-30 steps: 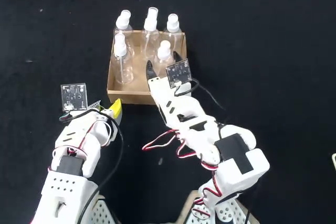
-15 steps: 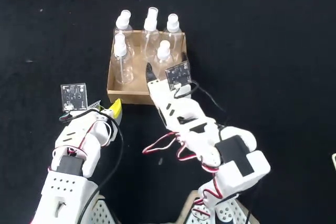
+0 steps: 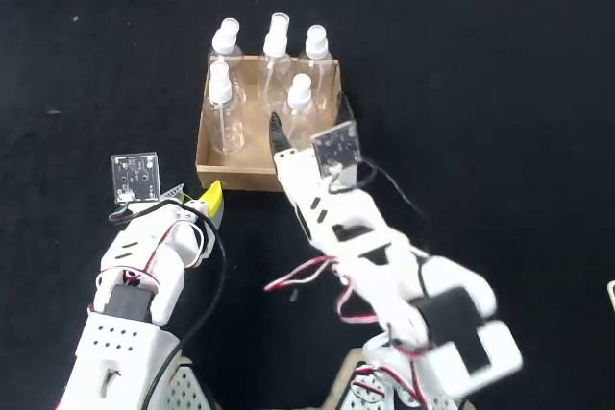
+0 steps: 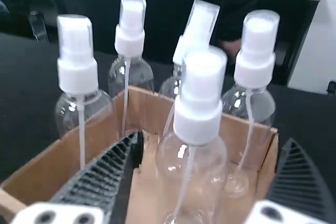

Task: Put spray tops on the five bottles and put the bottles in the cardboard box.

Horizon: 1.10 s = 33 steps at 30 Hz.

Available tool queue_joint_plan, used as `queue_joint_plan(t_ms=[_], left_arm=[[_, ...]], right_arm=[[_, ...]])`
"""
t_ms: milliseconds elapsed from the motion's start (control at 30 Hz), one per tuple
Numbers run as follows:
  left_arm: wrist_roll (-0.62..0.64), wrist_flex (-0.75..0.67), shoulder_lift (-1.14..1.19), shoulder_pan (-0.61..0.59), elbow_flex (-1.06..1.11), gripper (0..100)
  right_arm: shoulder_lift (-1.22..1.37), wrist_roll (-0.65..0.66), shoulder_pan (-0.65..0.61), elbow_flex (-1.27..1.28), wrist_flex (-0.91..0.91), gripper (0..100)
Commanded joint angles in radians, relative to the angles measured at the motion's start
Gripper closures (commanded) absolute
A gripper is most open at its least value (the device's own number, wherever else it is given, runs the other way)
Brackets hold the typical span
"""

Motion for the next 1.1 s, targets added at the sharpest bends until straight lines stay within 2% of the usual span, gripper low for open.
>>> queue_joint_plan(t_ms=[0, 67, 167, 233, 333, 467, 667, 767, 900, 1067], left_arm=[[-0.009, -0.023, -0.011, 0.008, -0.021, 83], [-0.009, -0.023, -0.011, 0.008, -0.021, 84], [-0.009, -0.023, -0.011, 0.008, -0.021, 94], [-0.011, -0.023, -0.011, 0.008, -0.021, 97], [-0.009, -0.023, -0.012, 0.008, -0.022, 96], [-0.011, -0.011, -0.012, -0.013, -0.033, 97], [-0.011, 0.219, -0.012, -0.059, -0.162, 97], [-0.011, 0.226, -0.012, -0.058, -0.166, 97], [-0.011, 0.213, -0.012, -0.061, -0.157, 97], [-0.012, 0.232, -0.015, -0.068, -0.157, 97]], right_arm=[[-0.174, 0.002, 0.040, 0.061, 0.005, 63.5], [-0.254, 0.002, 0.052, 0.099, 0.006, 63.5], [-0.348, 0.002, 0.063, 0.128, 0.040, 68.8], [-0.404, 0.002, 0.072, 0.131, 0.147, 78.6], [-0.483, 0.002, 0.106, 0.125, 0.304, 98.0], [-0.613, 0.000, 0.152, 0.130, 0.489, 96.8], [-0.894, 0.006, 0.187, 0.082, 1.010, 98.8], [-1.023, 0.008, 0.192, 0.053, 1.240, 98.7], [-1.153, 0.006, 0.204, 0.081, 1.384, 98.7], [-1.277, 0.000, 0.207, 0.205, 1.392, 98.7]])
